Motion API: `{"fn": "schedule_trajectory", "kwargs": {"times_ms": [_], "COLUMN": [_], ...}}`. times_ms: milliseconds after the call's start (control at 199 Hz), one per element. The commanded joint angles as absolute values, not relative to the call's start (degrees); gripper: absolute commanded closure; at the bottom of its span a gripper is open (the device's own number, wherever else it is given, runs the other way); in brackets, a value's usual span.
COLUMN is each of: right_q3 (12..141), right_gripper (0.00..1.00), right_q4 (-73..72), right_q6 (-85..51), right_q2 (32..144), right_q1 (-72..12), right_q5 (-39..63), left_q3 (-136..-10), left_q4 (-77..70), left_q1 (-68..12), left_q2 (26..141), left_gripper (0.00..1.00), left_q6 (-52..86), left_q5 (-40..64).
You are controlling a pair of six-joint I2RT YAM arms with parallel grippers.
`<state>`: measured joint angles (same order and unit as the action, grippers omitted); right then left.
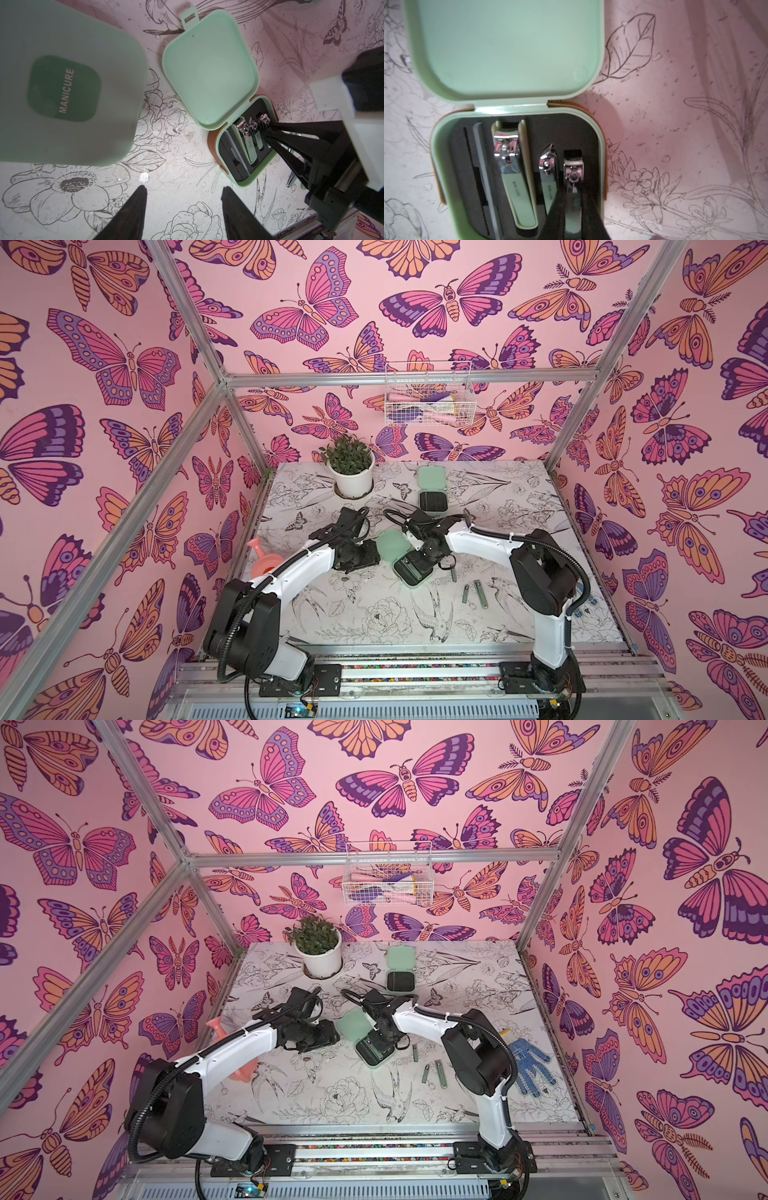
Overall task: Organize nail clipper sets
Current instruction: Place the nail clipper in the storage box.
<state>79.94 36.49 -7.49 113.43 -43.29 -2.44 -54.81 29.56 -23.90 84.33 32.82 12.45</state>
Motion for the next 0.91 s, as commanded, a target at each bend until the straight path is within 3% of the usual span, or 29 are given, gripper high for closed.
{"fn": "schedule_trajectory", "kwargs": {"times_ms": [0,901], "right_q3": [82.35,80.68], "right_gripper": [1.00,1.00], "right_q4": [38.18,35.50], "right_q6": [-7.57,-6.84], "right_q2": [110.66,114.76], "right_q1": [-43.59,-43.95], "right_q5": [-4.31,-4.21], "left_q3": [-54.32,-54.14], "left_q4": [29.30,29.35], "left_q1": [-23.47,-23.38], "left_q2": [84.11,84.59], "left_gripper": [0.40,0.40], "left_q6": [31.92,31.93], "left_q5": [12.39,12.31]}}
